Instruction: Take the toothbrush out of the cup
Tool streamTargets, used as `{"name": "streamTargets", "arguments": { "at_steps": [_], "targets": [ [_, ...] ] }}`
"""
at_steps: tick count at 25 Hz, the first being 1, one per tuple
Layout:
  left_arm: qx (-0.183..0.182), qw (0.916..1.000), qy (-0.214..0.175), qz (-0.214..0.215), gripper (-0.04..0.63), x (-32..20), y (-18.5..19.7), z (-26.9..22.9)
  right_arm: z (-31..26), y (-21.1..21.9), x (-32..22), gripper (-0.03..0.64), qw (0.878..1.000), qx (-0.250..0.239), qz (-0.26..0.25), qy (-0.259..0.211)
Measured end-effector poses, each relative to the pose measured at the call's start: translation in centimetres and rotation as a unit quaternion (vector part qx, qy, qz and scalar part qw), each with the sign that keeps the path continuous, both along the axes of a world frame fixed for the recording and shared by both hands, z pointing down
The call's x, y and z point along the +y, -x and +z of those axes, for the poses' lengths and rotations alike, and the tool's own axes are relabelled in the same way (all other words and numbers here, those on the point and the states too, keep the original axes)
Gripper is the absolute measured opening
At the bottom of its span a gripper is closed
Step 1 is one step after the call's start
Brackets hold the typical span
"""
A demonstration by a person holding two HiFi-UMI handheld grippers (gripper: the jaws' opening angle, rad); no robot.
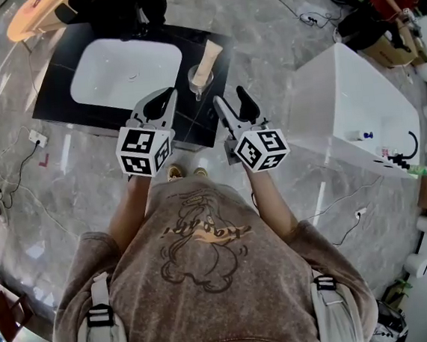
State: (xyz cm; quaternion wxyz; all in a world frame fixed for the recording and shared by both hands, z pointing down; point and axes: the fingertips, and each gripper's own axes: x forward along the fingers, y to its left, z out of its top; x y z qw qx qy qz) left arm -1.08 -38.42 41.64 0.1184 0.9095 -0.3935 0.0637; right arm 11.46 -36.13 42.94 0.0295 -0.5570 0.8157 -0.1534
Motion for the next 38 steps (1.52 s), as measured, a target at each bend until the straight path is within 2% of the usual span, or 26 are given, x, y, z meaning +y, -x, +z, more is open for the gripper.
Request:
{"name": "streamTargets", "arguments": {
  "at_steps": [8,22,29,38],
  "targets": [
    [-0.005,1.0,-0.002,-0.002,0.017,-0.7,-0.6,0.1,3.2,-0.7,-4.6,0.29,0.999,0.0,-0.015,0.029],
    [-0.02,0.9995,0.003,-0.023,0.017,-1.6,0.0,0.5,10.3,-0.3,-13.6,0.285,0.993,0.033,-0.039,0.107],
    [-0.023,0.9993,0.015,-0.026,0.017,-1.5,0.2,1.2,12.0,0.0,-15.2,0.254,0.99,0.051,-0.046,0.124],
    [-0.022,0.9994,0.02,-0.02,0.017,-2.2,-0.2,1.6,12.5,0.5,-15.7,0.158,0.988,0.066,-0.055,0.128]
  ]
}}
